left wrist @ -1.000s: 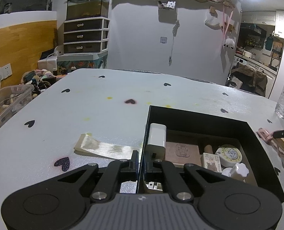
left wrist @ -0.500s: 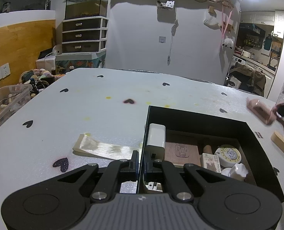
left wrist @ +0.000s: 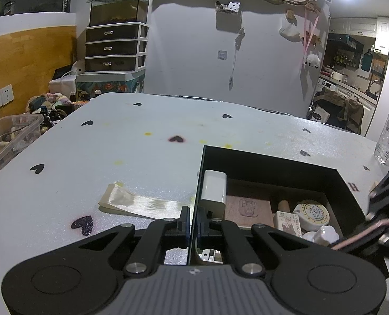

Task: Organize rigid objects
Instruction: 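Carry the pink clip into the black box and open the right gripper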

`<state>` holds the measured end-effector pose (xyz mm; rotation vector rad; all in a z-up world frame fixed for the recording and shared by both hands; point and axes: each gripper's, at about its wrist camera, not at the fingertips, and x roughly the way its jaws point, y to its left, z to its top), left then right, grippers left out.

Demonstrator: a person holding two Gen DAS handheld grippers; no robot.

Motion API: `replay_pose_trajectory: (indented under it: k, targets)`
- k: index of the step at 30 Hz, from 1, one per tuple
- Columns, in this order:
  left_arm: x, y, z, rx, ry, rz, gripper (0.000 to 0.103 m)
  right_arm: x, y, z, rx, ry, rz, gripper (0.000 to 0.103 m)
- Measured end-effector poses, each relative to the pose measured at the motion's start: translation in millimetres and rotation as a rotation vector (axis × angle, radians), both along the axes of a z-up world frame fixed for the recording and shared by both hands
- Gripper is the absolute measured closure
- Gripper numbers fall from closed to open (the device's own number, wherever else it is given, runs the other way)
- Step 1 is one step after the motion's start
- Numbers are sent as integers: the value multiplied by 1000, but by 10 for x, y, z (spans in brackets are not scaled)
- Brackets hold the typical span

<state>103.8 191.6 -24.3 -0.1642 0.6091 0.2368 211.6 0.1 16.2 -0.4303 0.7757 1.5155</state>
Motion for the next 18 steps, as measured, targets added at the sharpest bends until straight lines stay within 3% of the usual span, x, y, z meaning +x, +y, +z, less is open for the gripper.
replay_pose_trajectory:
  k: [2,3,5,10,15,18]
  targets:
    - [0,2,0,0,0,0,99,-2,16,-63,-45,-12,2,94]
    - [1,1,0,1,0,0,99,6,4,-66,-54,-11,-3,81]
    - [0,1,2,1,1,-2,99,-17,-39,-44,-57,-23,-9,67]
    - [0,-3,0,2,1,-2,99,-18,-204,55,-43,-28,-36,60]
    - [1,-3,0,4,2,-3,99,-37,-328,131,-23,-42,-74,29]
    - [4,-4,0,4,2,-3,99,-45,-380,178,2,-44,-103,17]
